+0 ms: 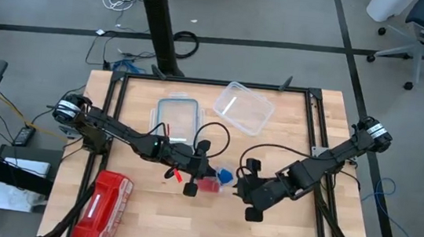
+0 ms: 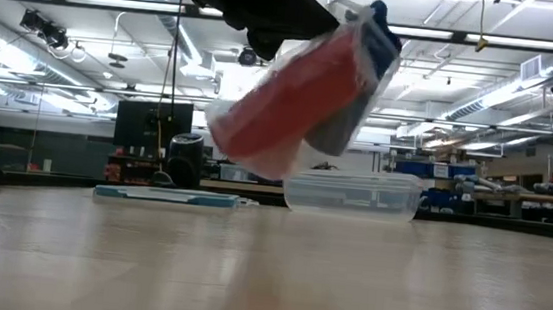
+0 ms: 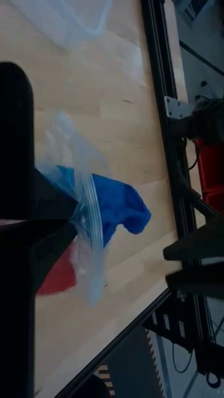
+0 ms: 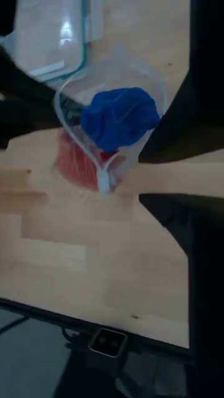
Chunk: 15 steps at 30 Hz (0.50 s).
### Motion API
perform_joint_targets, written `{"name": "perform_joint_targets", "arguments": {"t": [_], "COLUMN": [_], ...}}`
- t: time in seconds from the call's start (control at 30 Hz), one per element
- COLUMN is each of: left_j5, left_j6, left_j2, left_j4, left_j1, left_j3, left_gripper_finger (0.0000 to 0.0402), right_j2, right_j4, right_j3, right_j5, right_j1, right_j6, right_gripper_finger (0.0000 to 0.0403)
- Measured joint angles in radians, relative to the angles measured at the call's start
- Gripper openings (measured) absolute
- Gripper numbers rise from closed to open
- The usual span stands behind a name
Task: Roll bandage
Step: Put the blue bandage into the transparent zip bag
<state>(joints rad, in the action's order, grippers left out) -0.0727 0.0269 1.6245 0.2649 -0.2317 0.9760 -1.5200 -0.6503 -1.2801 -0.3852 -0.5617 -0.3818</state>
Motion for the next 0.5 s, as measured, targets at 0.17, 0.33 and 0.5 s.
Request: {"name": "perform_joint_targets", "arguments": {"t": [0.17,0.33,0.5], "left_j5": [0.000,0.012,0.033], "left_j6": [-0.006,-0.035,-0.038], "left_j2": [0.000,0.000,0.000], "left_j4": [0.005,0.023,0.022], "left_j1": [0.000,0.000,0.000], "left_j3": [0.000,0.000,0.000], "left_gripper_finger": [0.0000,0.0000,0.0000], "right_j2": [0.000,0.000,0.000], "right_j4": [0.010,-0.001,-0.003], "right_j3": [0.005,0.005,0.005], "right_j5": [0.017,0.001,-0.007], "right_j1": [0.006,0.033,0.048], "right_j6": [0.081,0.167,0.218], "right_gripper_finger": [0.0154,0.0188,0.0187]}}
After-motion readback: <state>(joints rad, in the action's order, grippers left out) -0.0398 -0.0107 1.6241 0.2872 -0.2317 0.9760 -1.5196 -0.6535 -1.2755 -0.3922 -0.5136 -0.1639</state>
